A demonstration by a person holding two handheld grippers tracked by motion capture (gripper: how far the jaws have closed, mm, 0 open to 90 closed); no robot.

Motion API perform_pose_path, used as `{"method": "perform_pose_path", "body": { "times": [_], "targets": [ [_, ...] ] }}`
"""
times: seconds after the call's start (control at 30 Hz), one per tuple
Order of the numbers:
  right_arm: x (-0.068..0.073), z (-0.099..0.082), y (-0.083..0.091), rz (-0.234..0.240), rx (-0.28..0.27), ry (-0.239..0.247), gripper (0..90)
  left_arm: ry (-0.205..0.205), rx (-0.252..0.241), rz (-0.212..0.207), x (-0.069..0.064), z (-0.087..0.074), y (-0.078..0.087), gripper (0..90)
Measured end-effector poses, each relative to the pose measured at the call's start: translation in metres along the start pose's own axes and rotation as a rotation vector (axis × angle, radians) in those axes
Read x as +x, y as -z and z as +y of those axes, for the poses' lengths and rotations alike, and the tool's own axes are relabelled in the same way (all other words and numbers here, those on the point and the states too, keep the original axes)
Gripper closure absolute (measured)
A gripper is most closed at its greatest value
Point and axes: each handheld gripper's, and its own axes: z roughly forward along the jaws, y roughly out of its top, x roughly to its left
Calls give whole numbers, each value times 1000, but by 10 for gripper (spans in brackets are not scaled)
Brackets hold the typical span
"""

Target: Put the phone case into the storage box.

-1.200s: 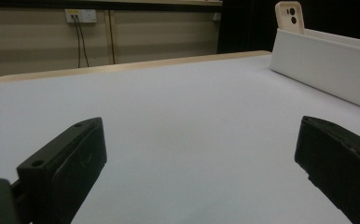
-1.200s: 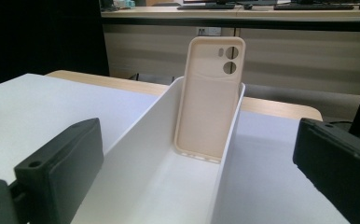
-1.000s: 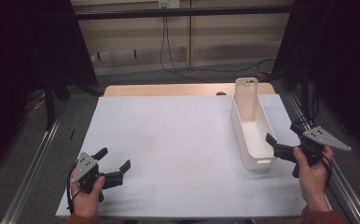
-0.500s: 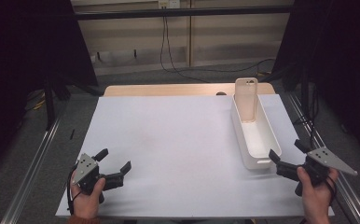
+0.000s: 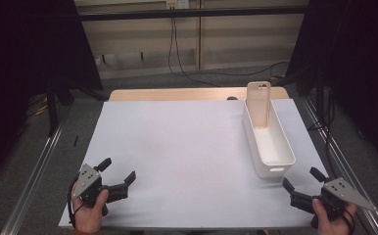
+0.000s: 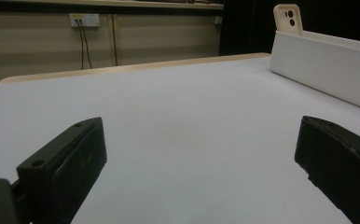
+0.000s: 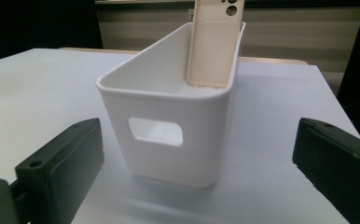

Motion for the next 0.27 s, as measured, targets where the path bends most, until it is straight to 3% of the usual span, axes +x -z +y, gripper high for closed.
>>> {"method": "perform_pose_path", "body": {
  "times": [0.1, 0.27],
  "targets": [
    [-3, -2, 2, -3, -9, -26, 16, -3, 4, -6, 0, 0, -2, 22],
    [0, -2, -3, 18, -8, -16, 17, 4, 2, 1, 1, 0, -2, 22]
  ]
}}
